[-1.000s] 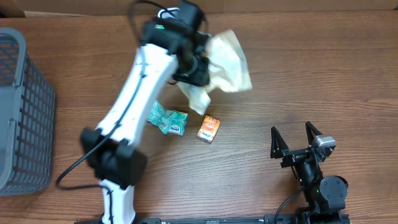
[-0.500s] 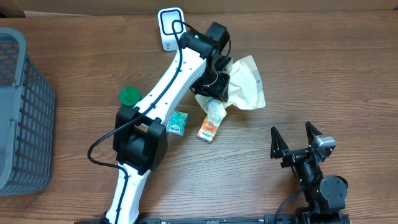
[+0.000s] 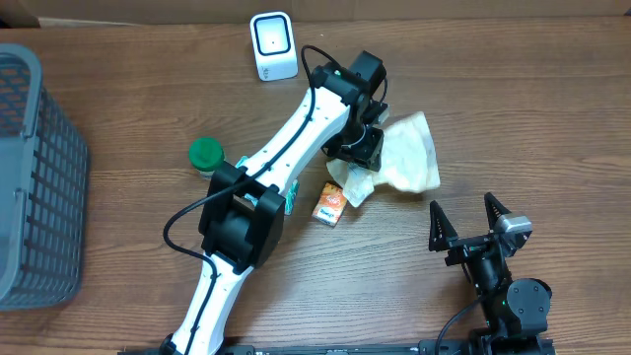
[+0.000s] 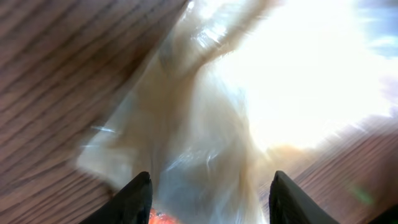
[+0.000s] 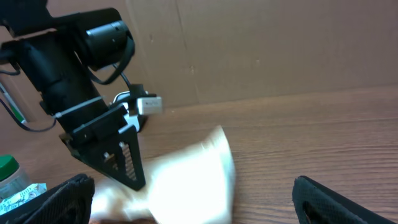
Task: Scan the item barcode
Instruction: 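Carry the clear pouch out and drop it right of the orange box, then raise the left gripper away and move the right gripper toward the pouch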
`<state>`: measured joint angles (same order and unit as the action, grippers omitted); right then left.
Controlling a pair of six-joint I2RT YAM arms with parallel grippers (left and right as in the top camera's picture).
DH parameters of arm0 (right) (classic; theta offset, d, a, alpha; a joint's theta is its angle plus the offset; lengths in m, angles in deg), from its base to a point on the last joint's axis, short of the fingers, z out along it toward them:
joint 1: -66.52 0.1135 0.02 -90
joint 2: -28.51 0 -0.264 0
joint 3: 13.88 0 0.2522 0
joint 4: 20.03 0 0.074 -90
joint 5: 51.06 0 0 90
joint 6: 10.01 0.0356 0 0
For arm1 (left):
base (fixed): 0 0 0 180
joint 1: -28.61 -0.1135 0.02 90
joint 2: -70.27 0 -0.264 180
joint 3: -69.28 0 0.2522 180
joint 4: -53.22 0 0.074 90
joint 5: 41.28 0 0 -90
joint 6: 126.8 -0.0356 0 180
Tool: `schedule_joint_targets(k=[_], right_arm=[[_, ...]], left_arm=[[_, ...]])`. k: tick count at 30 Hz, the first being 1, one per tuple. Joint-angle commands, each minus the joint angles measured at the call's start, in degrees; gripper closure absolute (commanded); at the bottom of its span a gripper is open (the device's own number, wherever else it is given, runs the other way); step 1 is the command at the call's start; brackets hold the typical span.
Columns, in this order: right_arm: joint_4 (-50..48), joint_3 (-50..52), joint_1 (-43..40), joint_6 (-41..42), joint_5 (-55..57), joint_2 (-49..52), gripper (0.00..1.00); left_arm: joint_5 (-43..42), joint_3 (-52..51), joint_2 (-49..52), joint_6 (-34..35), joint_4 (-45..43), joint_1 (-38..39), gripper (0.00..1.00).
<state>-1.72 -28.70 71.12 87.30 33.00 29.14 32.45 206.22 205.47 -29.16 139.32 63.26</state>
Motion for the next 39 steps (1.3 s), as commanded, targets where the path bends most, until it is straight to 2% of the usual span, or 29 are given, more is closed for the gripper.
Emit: schedule_joint_targets(k=[1, 4, 6, 7, 9, 11, 19, 25, 26, 32, 39], right_arm=[[-0.17, 0.61, 0.26, 0.11, 0.35, -0.46, 0.0], [-0.2, 0.61, 0.26, 0.11, 0.35, -0.46, 0.0], [-0.17, 0.61, 0.26, 0.11, 0.35, -0.46, 0.0], [-0.17, 0.61, 0.26, 0.11, 0.35, -0.46, 0.0], [-0.17, 0.61, 0.26, 0.11, 0.35, -0.46, 0.0], [-0.17, 0.61, 0.26, 0.11, 0.35, -0.46, 0.0], [-0.2, 0.61, 0.26, 0.11, 0.35, -0.46, 0.0], [-0.17, 0.61, 0.26, 0.09, 0.35, -0.46, 0.0], [-0.2, 0.61, 0.26, 0.11, 0.35, -0.46, 0.0], [-0.17, 0.61, 0.26, 0.11, 0.35, -0.46, 0.0], [-0.2, 0.61, 0.26, 0.11, 0.35, -0.46, 0.0]], left_arm=[[2.01, -0.26, 1.4, 0.98, 0.24, 0.63, 0.56], [4.15, -0.26, 2.1, 1.22, 1.29, 0.63, 0.55], [4.46, -0.26, 2.29, 1.22, 1.97, 0.63, 0.51], [4.46, -0.26, 2.29, 1.22, 2.03, 0.55, 0.48], [4.7, -0.09, 2.23, 1.22, 1.95, 0.46, 0.35], [4.66, 0.92, 2.01, 1.22, 1.99, 0.11, 0.3], [5.86, 14.29, -4.24, -0.46, 8.22, -1.33, 0.21], [13.44, 22.56, -15.37, -1.25, 15.34, -2.34, 0.16], [15.67, 22.77, -19.19, -1.25, 16.76, -2.89, 0.0], [22.05, 22.77, -31.26, -1.2, 21.88, -6.47, 0.0], [22.84, 22.77, -39.74, -1.2, 23.78, -15.69, 0.01]])
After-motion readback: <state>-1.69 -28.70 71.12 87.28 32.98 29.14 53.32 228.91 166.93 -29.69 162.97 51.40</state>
